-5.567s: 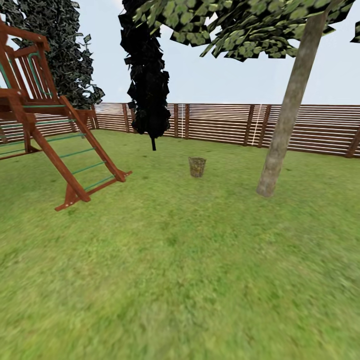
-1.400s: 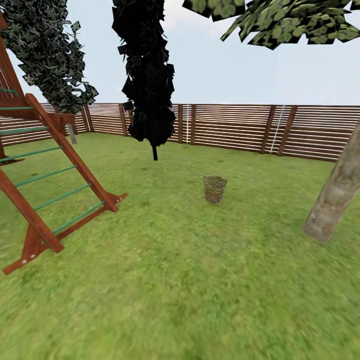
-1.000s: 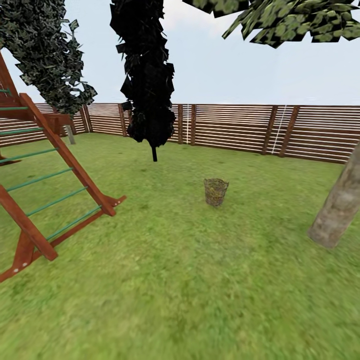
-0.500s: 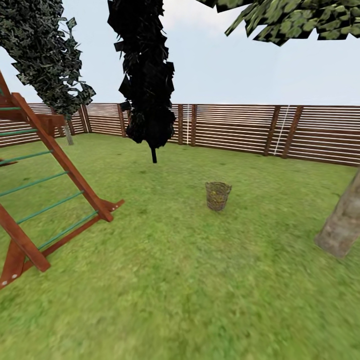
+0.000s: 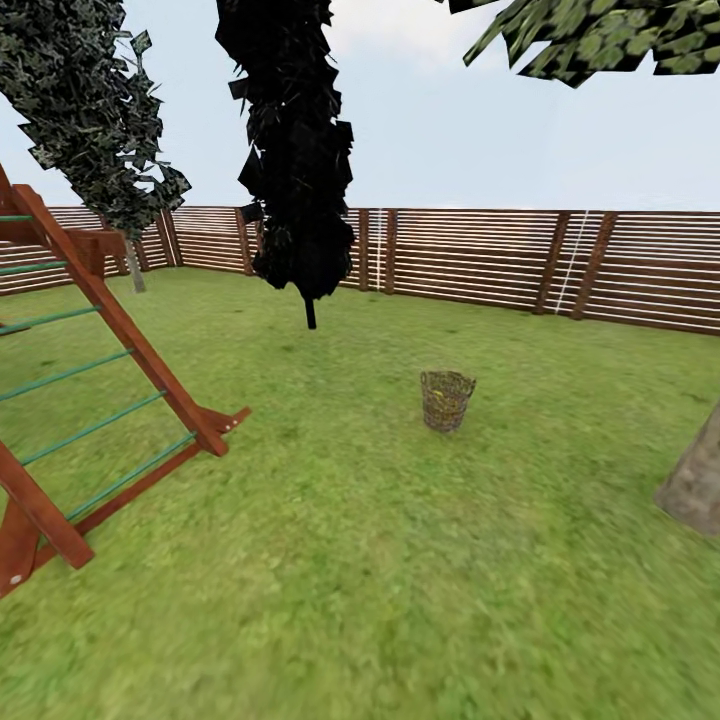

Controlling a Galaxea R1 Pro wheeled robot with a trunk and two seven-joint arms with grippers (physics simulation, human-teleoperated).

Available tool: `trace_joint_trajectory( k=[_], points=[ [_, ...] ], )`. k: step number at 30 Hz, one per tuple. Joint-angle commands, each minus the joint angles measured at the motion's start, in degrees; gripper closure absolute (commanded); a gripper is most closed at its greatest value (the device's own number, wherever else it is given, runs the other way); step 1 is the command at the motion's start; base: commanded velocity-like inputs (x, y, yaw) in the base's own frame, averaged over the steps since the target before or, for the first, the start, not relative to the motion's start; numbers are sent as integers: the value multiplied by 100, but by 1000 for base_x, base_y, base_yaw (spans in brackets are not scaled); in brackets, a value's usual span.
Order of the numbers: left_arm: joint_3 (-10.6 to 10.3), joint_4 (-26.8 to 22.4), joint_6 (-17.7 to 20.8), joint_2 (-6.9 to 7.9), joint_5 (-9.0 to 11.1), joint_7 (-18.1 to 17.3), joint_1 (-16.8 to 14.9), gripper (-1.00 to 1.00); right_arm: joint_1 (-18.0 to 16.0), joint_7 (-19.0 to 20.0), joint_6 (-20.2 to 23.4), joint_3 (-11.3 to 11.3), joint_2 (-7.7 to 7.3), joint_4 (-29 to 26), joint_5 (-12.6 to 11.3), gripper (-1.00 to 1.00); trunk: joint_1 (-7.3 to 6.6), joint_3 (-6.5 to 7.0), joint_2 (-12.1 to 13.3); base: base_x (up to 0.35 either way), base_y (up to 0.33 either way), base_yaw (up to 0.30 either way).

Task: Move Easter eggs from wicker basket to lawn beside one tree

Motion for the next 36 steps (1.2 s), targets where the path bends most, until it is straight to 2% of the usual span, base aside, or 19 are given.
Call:
trace_joint_trajectory(
  k=[1, 36],
  points=[
    [-12, -1, -16, 3, 47, 2, -4, -100, -5, 7, -24, -1, 0, 4, -27, -100, 7, -12, -11, 321, 187, 0],
    [-12, -2, -27, 2, 38, 2, -4, -100, -5, 7, -24, -1, -4, 4, -27, -100, 7, -25, -11, 329, 15, -18]
  ],
)
